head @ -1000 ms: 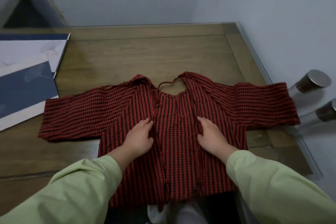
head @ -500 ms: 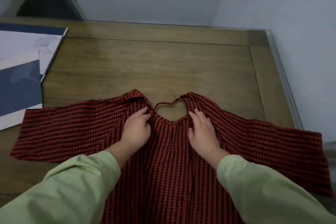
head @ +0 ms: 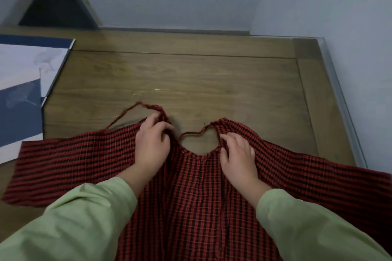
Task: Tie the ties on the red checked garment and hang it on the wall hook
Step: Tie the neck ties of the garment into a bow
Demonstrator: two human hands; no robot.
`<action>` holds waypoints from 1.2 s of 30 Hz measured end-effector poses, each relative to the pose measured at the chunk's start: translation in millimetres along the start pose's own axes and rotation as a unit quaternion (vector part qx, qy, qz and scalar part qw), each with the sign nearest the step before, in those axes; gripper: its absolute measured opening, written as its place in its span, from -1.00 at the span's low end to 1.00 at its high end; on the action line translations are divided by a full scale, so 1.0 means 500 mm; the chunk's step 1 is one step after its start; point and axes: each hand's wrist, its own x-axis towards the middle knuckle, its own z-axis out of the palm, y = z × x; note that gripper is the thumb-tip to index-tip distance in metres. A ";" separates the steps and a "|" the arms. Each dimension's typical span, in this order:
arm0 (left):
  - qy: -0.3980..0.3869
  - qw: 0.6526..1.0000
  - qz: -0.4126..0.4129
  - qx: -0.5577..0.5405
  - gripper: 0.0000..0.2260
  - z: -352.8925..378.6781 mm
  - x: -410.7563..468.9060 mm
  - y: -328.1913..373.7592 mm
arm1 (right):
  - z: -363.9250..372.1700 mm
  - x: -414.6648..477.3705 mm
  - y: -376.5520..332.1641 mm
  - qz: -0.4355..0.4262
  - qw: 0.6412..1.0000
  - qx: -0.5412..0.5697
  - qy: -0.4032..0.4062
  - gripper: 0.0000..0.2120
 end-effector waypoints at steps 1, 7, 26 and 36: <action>0.013 1.000 0.017 0.013 -0.72 -0.004 0.004 0.003 | -0.003 0.009 -0.005 -0.007 1.000 0.015 0.002 -0.63; -0.034 0.994 0.105 -0.023 -0.74 0.004 0.033 0.011 | -0.009 0.050 -0.052 -0.051 0.995 0.082 -0.020 -0.64; -0.095 0.994 0.017 -0.047 -0.76 0.046 0.155 0.013 | 0.036 0.114 -0.094 -0.122 0.981 -0.041 -0.147 -0.77; -0.110 0.984 0.089 -0.110 -0.84 0.070 0.161 0.053 | -0.023 0.144 -0.091 -0.032 0.958 0.285 -0.029 -0.90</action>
